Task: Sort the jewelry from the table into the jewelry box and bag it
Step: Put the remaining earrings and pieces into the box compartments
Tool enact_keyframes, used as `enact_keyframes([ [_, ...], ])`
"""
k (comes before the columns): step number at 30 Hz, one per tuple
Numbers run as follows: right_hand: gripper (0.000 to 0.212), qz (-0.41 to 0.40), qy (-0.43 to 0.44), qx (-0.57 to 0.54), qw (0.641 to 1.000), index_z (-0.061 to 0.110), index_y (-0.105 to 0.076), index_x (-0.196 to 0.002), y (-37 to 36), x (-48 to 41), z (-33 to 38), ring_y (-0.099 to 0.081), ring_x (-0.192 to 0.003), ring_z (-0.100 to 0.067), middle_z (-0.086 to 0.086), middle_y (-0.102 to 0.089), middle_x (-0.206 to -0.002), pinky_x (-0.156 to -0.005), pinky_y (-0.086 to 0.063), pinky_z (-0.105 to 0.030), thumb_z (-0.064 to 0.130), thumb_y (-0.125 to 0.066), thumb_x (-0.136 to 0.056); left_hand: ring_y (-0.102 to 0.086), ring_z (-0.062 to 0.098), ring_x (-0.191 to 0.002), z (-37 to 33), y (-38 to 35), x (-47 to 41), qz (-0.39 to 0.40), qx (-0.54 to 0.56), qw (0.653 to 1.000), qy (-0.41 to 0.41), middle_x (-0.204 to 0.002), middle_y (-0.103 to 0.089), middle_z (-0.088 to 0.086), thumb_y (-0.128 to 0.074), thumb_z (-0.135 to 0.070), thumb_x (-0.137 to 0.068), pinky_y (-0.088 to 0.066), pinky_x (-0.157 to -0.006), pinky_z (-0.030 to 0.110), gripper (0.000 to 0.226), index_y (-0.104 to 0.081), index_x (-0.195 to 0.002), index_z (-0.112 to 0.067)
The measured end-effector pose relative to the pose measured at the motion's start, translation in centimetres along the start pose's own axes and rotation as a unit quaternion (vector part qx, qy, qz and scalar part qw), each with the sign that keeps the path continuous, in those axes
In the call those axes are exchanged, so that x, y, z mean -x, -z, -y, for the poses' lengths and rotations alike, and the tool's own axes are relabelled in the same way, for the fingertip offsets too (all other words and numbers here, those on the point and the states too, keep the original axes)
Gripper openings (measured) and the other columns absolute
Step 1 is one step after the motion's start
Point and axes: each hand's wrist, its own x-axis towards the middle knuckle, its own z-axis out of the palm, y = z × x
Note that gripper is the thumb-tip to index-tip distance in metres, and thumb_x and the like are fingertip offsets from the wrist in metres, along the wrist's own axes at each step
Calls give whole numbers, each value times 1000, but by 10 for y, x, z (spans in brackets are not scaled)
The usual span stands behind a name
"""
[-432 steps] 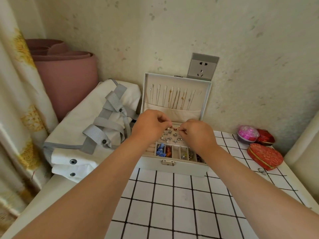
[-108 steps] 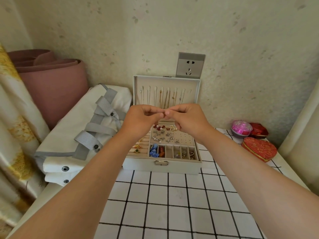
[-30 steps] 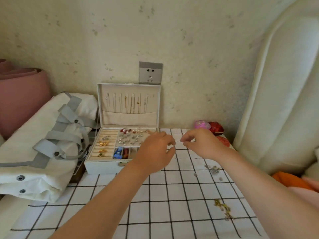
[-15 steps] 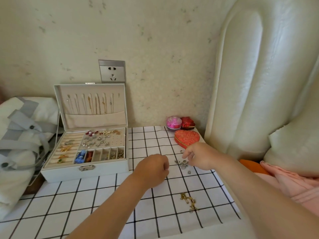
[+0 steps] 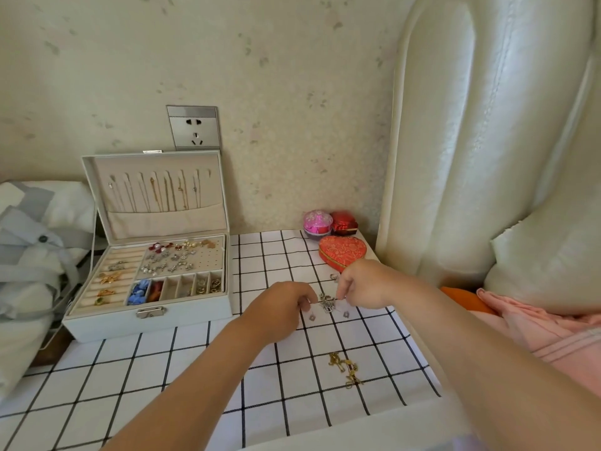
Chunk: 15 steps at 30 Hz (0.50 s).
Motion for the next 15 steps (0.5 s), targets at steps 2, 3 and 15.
enact_keyframes([
  [2, 33, 41, -14, -5, 999, 30, -76, -92, 0, 5, 2, -61, -84, -9, 14, -64, -94, -65, -51, -18, 2, -60, -85, -57, 6, -86, -2, 1, 1, -10, -15, 1000, 5, -103, -64, -9, -44, 5, -90, -49, -76, 17, 44, -66, -113, -26],
  [3, 30, 56, -17, -12, 998, 30, -76, -92, 0, 7, 2, -62, -79, -10, 16, -63, -90, -61, -51, -19, 3, -64, -84, -57, 6, -88, -3, 1, 2, -14, -18, 1000, 5, -106, -64, -9, -47, 1, -92, -47, -77, 16, 39, -66, -113, -26],
  [15, 7, 17, 4, -44, 999, 21, -80, -87, -4, 3, 6, -68, -92, -6, 10, -76, -95, -86, -56, -25, 16, -79, -81, -58, 6, -84, -11, 0, 3, -21, -32, 999, 17, -93, -62, -10, -70, -26, -86, -52, -79, 27, 4, -71, -88, -23],
])
